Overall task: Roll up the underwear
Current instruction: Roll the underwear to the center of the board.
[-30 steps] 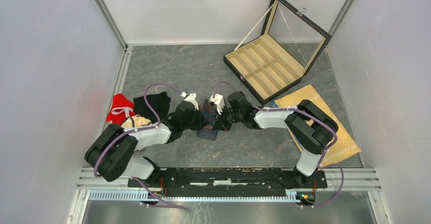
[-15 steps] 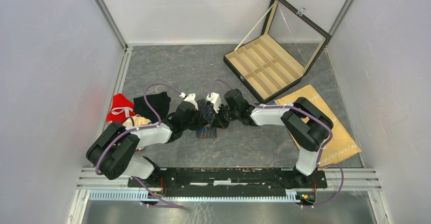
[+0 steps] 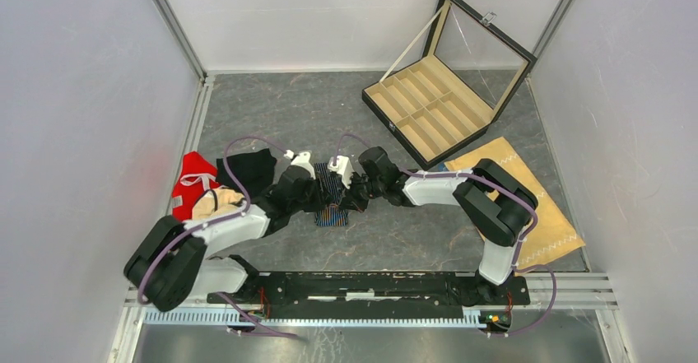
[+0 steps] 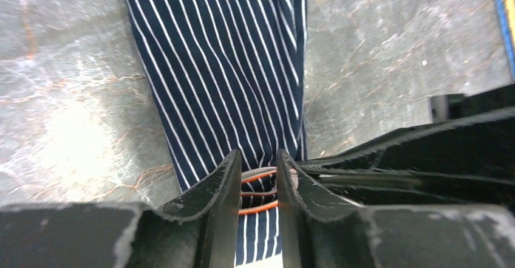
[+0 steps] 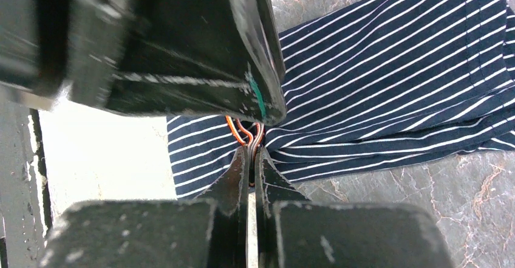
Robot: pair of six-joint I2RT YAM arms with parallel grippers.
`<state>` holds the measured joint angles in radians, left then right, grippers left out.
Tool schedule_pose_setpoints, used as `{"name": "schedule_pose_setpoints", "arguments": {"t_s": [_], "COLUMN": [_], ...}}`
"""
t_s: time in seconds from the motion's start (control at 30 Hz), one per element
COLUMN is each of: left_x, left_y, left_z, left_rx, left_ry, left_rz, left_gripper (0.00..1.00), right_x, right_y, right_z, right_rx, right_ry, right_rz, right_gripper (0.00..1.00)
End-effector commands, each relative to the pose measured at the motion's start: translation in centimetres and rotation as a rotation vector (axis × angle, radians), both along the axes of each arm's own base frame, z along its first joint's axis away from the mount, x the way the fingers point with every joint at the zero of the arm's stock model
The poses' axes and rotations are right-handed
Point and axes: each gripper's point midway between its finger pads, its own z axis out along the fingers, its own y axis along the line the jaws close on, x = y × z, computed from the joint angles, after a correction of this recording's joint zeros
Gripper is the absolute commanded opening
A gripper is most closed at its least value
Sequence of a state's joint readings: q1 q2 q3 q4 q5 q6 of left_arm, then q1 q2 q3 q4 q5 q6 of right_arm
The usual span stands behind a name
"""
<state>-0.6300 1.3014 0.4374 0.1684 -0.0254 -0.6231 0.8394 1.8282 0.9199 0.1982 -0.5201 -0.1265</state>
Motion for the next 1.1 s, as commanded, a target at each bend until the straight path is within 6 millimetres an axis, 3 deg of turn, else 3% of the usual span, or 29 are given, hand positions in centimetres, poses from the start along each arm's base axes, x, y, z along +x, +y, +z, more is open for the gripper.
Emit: {"name": "schedule_pose_setpoints", "arguments": {"t_s": [0.0,0.1,0.2,0.27,0.4,0.6,0.83,1.07], "left_x": [0.3,-0.1,-1.3,-2.0,-2.8,-2.9,-2.2,-3.0], "left_y": [1.8,2.1,1.1,0.5,-0.6,-1.8,-0.8,1.2], "left_z": [3.0,4.9,5.4,5.0,4.0,3.9,1.1,-1.9], "left_rx": [0.001,-0.036,-0.095,-0.119,-0.128,-0.147,-0.073,-0.001], "left_ry": [-0.079,-0.128,-0.142,-0.138,-0.117,-0.124,-0.072,0.005], "left_rz": [0.084,0.093,0.015,-0.024,-0.08,-0.108,-0.037,0.038], "left_gripper": [0.41,0.48,0.37,0.26,0.13,0.07,0.02,0.02], "right_x": [-0.6,-0.5,-0.5,-0.6,-0.8,-0.8,-0.7,0.1], "right_y": [-1.0,-1.0,-0.8,-0.8,-0.7,-0.7,-0.6,-0.8], "right_z": [-2.1,-2.2,-2.0,-1.8,-1.7,-1.8,-1.2,0.9], "right_rx": [-0.081,-0.08,-0.067,-0.058,-0.043,-0.047,-0.034,-0.007], "right_ry": [0.028,0.04,0.06,0.072,0.098,0.109,0.101,0.045], "right_rz": [-0.019,-0.038,-0.06,-0.072,-0.085,-0.095,-0.097,-0.131], "right_gripper": [0.0,0.0,0.0,0.01,0.04,0.08,0.19,0.4]}}
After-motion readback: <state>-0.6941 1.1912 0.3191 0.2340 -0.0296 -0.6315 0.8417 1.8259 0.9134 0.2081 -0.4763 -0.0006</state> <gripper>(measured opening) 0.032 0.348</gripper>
